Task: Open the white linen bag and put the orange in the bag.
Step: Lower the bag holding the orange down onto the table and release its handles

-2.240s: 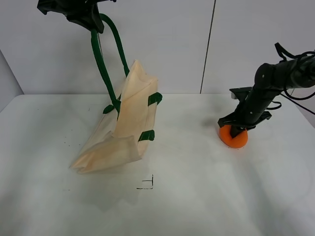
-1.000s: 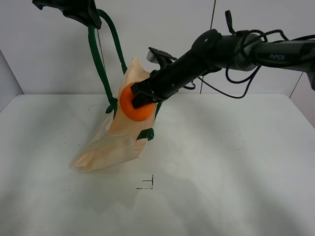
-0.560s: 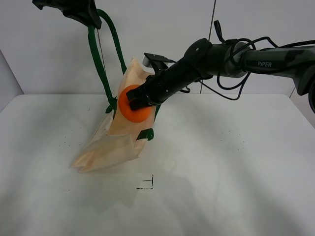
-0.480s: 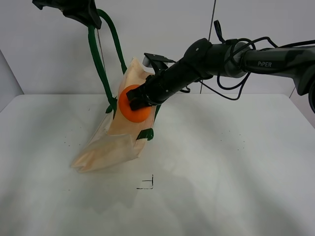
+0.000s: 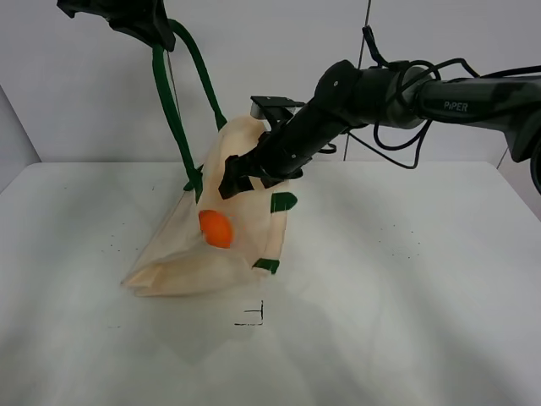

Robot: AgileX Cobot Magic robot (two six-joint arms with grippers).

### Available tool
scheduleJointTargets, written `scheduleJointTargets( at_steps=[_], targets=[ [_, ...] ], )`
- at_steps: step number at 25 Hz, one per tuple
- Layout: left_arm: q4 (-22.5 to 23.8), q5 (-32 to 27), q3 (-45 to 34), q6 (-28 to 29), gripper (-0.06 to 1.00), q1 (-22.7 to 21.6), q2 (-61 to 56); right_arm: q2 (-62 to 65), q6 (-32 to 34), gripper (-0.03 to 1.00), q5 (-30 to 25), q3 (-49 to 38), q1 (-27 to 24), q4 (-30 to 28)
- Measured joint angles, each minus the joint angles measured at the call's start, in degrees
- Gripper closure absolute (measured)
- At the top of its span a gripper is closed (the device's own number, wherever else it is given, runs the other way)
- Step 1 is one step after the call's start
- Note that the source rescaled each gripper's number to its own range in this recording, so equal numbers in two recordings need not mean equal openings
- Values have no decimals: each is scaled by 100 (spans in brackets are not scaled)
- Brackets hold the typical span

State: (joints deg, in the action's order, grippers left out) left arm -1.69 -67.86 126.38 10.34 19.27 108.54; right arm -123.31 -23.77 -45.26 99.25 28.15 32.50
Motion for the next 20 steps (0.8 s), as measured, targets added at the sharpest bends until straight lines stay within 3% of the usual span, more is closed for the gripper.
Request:
scheduleJointTargets(
  at_steps=[6, 11, 16, 20],
  targets=[
    [5, 0, 0, 0, 94, 0, -12, 0, 893, -3, -1034, 773, 0, -1323],
    [5, 0, 0, 0, 94, 0, -12, 5, 2025, -3, -1916, 1274, -31, -2683],
    [-27, 0, 0, 0, 94, 0, -12, 5, 2244, -3, -2294, 1299, -548, -2862],
    [-27, 0, 0, 0, 94, 0, -12, 5, 2239, -3, -2367, 1299, -1290, -2874]
  ],
)
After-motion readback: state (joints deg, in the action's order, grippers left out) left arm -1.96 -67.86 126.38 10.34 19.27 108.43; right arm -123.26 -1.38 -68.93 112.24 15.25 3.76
